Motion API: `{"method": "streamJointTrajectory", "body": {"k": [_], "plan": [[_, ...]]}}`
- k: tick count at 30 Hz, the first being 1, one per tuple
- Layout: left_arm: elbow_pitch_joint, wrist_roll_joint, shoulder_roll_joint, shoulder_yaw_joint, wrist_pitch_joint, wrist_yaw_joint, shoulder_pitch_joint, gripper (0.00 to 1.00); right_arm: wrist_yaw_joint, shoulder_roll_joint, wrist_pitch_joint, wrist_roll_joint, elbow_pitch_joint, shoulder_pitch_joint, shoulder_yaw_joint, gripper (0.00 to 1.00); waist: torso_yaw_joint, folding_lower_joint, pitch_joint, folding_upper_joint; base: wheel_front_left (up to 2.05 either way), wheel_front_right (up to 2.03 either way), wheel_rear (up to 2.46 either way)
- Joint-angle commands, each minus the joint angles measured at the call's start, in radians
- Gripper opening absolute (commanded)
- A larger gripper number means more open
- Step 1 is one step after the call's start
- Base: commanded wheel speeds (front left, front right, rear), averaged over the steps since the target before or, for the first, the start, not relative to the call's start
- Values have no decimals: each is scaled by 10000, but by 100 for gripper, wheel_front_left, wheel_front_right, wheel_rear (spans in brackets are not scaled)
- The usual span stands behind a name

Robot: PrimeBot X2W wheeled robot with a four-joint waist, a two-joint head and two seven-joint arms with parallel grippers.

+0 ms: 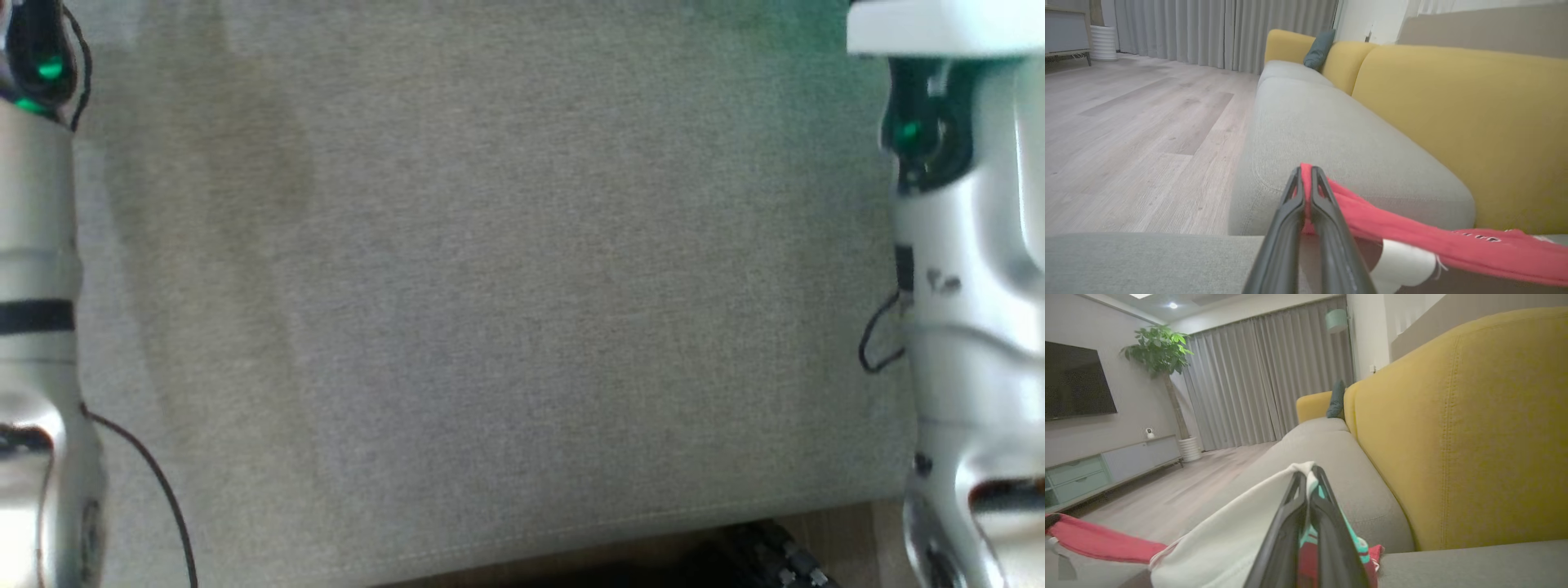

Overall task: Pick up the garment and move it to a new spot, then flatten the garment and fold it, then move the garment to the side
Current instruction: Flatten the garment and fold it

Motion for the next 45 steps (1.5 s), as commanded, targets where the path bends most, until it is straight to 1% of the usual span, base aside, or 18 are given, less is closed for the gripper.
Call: {"method": "streamJointTrajectory", "body": {"k": [1,5,10,16,19,23,25,26,30,33,36,45], "plan": [[-505,-71,381,374,-118,-50,-94,0,65,167,-21,82,-510,172,-14,0,125,0,-153,1,0,0,0],[-1254,-210,15,658,-119,-214,1054,0,65,167,-21,112,-1375,1504,-311,0,417,0,-620,1,0,0,0],[-2157,-397,-374,692,-120,-361,2770,0,65,167,-21,226,-2341,3333,-740,0,655,0,-1391,1,0,0,0],[-3579,-414,-669,844,-121,-419,5339,0,65,168,-22,292,-3328,5692,-1094,0,725,0,-2455,1,0,0,0],[-4333,-359,-920,986,-121,-422,6701,0,65,168,-22,349,-3749,6907,-1237,0,729,0,-2962,1,0,0,0],[-5221,-369,-1316,1185,-121,-367,8461,0,65,168,62,249,-4222,8350,-1335,0,678,0,-3558,1,0,0,0],[-5627,-282,-1446,1175,-121,-271,9286,0,65,168,206,219,-4486,8964,-1401,0,669,0,-3797,1,0,0,0],[-6011,-274,-1561,1164,-121,-192,10042,0,65,168,375,188,-4751,9561,-1476,0,684,0,-3999,1,0,0,0],[-6689,-380,-1728,1042,-79,10,11321,0,65,168,696,236,-5140,10607,-1600,0,749,0,-4222,1,0,0,0],[-6982,-467,-1794,891,89,133,11929,0,65,168,868,332,-5113,11066,-1551,0,798,0,-4280,1,0,0,0],[-6975,-526,-1826,765,181,175,12139,0,65,168,903,415,-4811,11130,-1342,0,842,0,-4275,1,0,0,0],[-6222,-598,-1870,476,232,143,11618,0,65,168,742,467,-3770,10412,-776,0,912,0,-4163,1,0,0,0]]}}
